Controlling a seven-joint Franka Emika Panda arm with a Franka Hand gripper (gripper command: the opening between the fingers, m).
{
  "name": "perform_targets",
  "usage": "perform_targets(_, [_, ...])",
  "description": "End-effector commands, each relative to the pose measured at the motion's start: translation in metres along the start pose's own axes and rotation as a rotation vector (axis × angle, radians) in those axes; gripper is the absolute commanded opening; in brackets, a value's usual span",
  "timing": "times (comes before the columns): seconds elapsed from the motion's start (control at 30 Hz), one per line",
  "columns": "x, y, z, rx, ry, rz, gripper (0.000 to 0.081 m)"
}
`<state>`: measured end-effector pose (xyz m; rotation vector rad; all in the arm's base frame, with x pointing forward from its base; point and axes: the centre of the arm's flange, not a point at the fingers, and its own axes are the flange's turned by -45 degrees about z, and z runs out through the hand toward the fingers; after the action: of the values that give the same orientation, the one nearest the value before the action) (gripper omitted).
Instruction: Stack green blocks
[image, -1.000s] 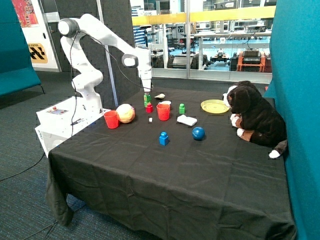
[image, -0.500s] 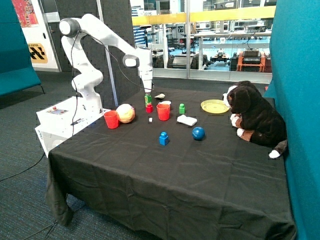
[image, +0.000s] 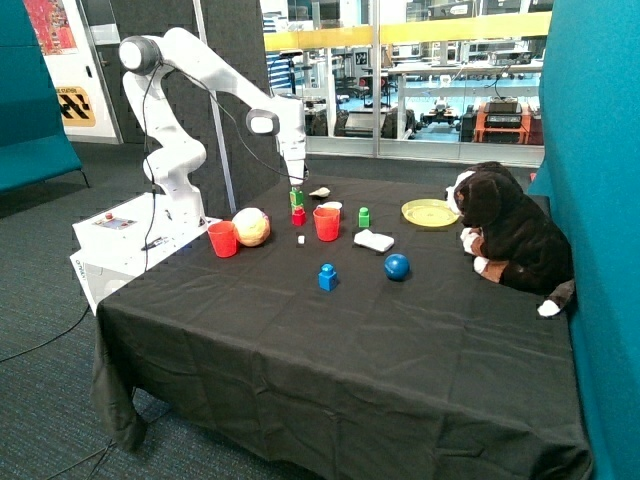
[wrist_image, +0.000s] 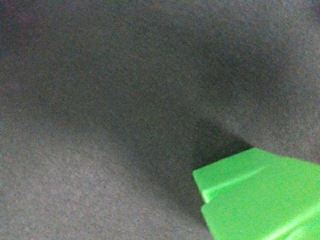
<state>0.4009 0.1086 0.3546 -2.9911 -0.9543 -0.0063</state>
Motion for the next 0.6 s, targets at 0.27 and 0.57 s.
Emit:
perform_targets(0.27, [0.0031,0.0023,-0.0086,-0.0006,-0.0044,0.004,0.0735])
perform_targets(0.57, [-0.0002,0.0033,-0.0073,-0.0007,-0.0044,0.009,0.074])
